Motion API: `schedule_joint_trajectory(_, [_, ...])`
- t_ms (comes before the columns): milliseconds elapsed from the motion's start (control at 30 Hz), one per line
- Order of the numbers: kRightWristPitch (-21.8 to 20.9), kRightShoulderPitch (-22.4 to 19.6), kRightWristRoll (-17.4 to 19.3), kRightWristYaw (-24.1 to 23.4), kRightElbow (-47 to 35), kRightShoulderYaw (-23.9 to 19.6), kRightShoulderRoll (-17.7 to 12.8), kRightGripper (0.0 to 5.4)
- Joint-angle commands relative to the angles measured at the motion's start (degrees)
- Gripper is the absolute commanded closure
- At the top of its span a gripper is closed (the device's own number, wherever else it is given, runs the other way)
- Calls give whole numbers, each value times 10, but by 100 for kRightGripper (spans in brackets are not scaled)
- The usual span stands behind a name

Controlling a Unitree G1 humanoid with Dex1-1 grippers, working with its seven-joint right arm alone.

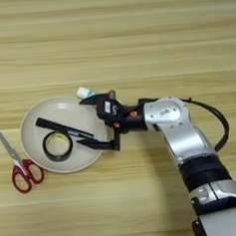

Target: Move the objects on the table

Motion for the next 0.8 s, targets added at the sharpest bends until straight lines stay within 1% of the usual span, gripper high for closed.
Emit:
schedule_joint_trajectory(33, [-16, -36, -7, -27, -6, -8, -22, 4])
schedule_joint_trajectory(367, [-24, -44, -32, -42, 17, 2, -20, 4])
schedule_joint_trajectory(567, [-24, -46, -37, -46, 19, 9, -14, 4])
schedule_joint_trajectory(800, [-25, -53, -48, -53, 38, 24, -4, 4])
